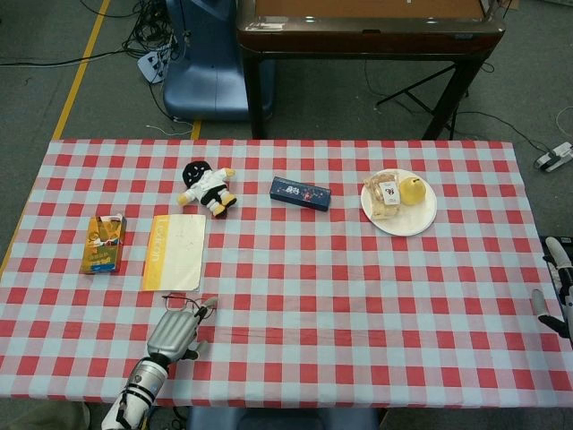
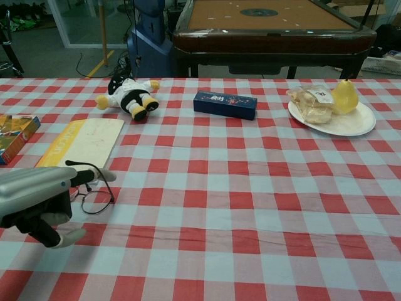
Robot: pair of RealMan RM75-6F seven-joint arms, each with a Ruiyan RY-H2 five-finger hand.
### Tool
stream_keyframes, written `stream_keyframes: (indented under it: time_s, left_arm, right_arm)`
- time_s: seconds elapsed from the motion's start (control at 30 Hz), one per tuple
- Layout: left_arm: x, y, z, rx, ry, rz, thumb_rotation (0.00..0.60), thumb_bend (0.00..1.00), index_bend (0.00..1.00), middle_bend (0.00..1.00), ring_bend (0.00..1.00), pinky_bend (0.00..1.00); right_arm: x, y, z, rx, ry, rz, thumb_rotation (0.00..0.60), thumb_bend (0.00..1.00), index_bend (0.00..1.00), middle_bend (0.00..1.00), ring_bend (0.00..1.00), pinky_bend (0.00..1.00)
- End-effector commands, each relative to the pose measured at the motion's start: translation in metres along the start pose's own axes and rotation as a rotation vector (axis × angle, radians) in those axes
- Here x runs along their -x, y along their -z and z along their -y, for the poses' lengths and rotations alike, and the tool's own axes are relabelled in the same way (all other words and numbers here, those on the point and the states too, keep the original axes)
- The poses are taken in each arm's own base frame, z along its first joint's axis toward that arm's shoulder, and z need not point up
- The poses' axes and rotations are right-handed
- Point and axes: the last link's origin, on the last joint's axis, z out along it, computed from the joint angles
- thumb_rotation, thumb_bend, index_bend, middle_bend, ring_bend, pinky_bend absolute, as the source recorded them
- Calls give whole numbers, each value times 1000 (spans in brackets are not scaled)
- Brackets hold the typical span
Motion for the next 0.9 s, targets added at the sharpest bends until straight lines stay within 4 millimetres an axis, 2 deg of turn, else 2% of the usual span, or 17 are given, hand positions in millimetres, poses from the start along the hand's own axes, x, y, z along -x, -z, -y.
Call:
stream_keyframes:
  time_s: [0.03, 0.2, 0.43, 0.9]
  left_arm:
    - [-15, 15, 6, 14, 28, -81, 600, 395, 71, 1000, 947, 968]
    - [-20, 23, 21, -10, 16, -95, 600, 395, 70, 1000, 946, 968]
    - [-4, 24, 43, -69, -14, -18, 600, 395, 68, 1000, 946, 968]
    - [8, 15, 43, -75, -16, 26, 600, 395, 63, 1000, 946, 968]
  right_arm:
    - [1, -1, 1, -4, -2, 1, 600, 410, 1, 277, 204, 178]
    - [2, -2, 2, -14, -7, 1, 600, 410, 1, 277, 204, 177]
    - [2, -3, 3, -17, -4, 4, 600, 410, 2, 277, 204, 178]
    - [2, -1, 2, -9, 0, 8, 600, 410, 2, 277, 204, 177]
